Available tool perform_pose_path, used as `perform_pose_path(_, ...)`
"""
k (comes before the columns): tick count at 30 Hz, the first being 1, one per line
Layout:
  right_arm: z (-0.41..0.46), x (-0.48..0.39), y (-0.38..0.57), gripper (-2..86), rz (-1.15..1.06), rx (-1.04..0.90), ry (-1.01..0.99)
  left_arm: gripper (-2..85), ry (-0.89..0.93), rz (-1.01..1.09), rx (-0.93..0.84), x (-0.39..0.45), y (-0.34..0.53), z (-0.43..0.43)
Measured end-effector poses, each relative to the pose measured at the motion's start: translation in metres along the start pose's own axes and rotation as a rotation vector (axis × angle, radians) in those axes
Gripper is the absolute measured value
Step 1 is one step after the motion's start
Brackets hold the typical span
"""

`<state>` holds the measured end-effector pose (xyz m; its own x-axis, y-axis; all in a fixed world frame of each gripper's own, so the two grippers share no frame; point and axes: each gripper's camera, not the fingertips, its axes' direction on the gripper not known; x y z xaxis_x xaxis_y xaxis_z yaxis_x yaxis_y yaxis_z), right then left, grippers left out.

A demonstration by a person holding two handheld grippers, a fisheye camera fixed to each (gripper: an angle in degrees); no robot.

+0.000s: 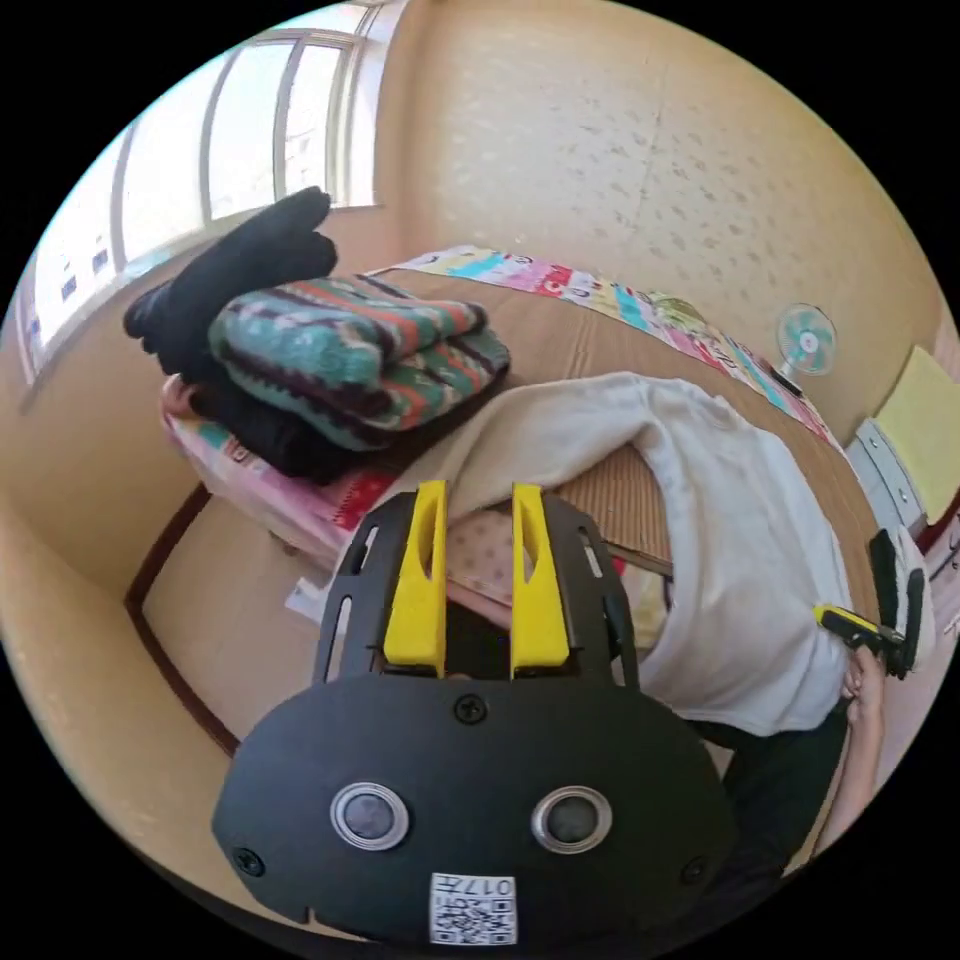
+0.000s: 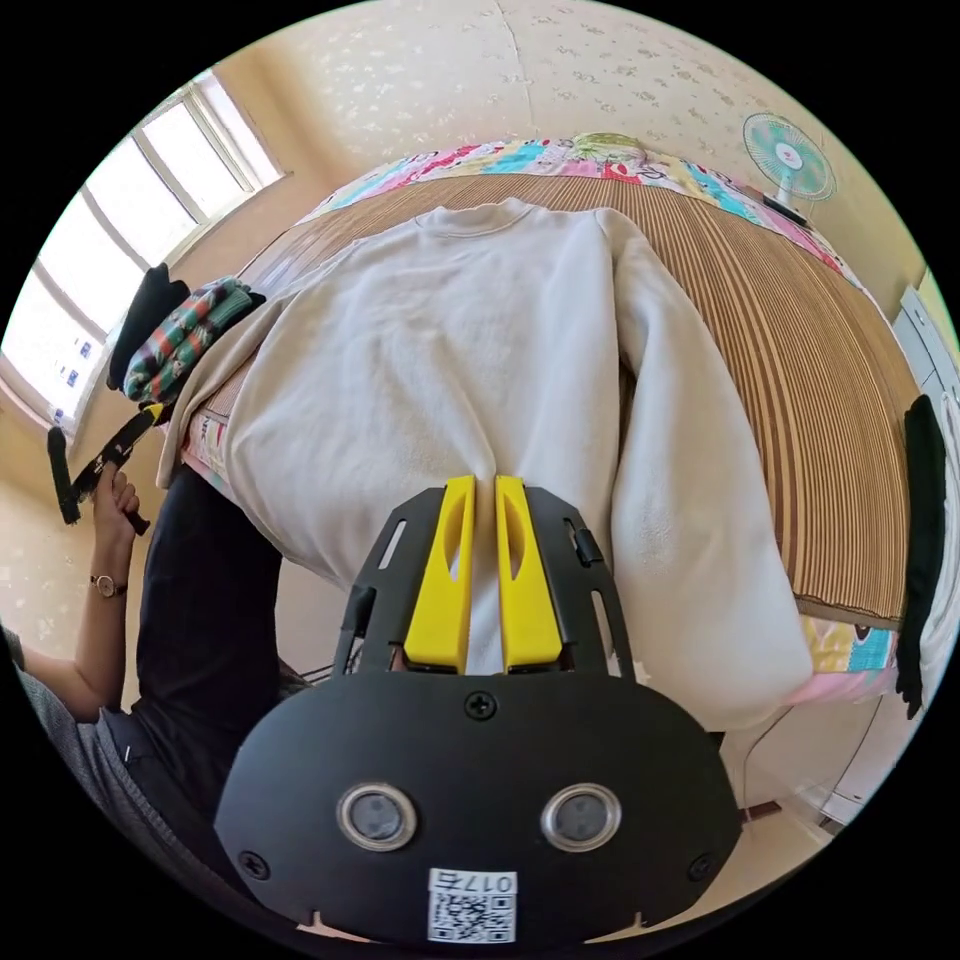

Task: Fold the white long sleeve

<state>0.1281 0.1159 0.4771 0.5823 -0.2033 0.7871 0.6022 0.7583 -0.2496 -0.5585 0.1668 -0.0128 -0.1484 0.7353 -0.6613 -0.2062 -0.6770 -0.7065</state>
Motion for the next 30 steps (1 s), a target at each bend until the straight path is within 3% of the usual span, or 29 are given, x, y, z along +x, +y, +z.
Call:
perform_pose_path(4, -0.005, 0.022, 0.015, 2.5, 0.024, 0.068, -0.086, 11.5, 0.02, 0.162, -0.291, -0.027, -0.005, 0.052)
perform_pose_path(6, -0.008, 0.031, 0.028, 2.5, -0.002, 0.12, -0.112, 6.7, -0.084, 0.21, -0.32, -0.034, -0.005, 0.054)
perform_pose_path(9, -0.009, 0.041, 0.05, 2.6, -0.037, 0.222, -0.126, 1.8, 0.071, 0.18, -0.321, -0.062, -0.035, 0.009)
perform_pose_path(12, -0.008, 0.052, 0.066, 2.7, -0.042, 0.287, -0.154, 0.8, 0.519, 0.081, -0.225, -0.097, -0.092, -0.063)
perform_pose_path(14, -0.01, 0.056, 0.065, 2.8, -0.064, 0.269, -0.153, 0.3, 0.917, 0.008, -0.071, -0.11, -0.151, -0.108)
perform_pose_path(17, -0.011, 0.06, 0.069, 2.9, -0.088, 0.277, -0.141, 0.5, 1.11, 0.065, 0.058, -0.064, -0.23, -0.149)
perform_pose_path(21, -0.014, 0.067, 0.077, 2.8, -0.109, 0.287, -0.129, 2.7, 1.173, 0.255, -0.03, 0.078, -0.306, -0.152)
perform_pose_path(23, -0.016, 0.074, 0.08, 2.8, -0.111, 0.29, -0.145, 7.9, 1.196, 0.397, -0.137, 0.169, -0.325, -0.132)
perform_pose_path(26, -0.019, 0.085, 0.084, 2.8, -0.103, 0.292, -0.179, 12.0, 1.101, 0.477, -0.145, 0.207, -0.317, -0.114)
perform_pose_path(30, -0.021, 0.097, 0.085, 2.8, -0.104, 0.292, -0.206, 12.5, 1.015, 0.4, -0.14, 0.17, -0.285, -0.065)
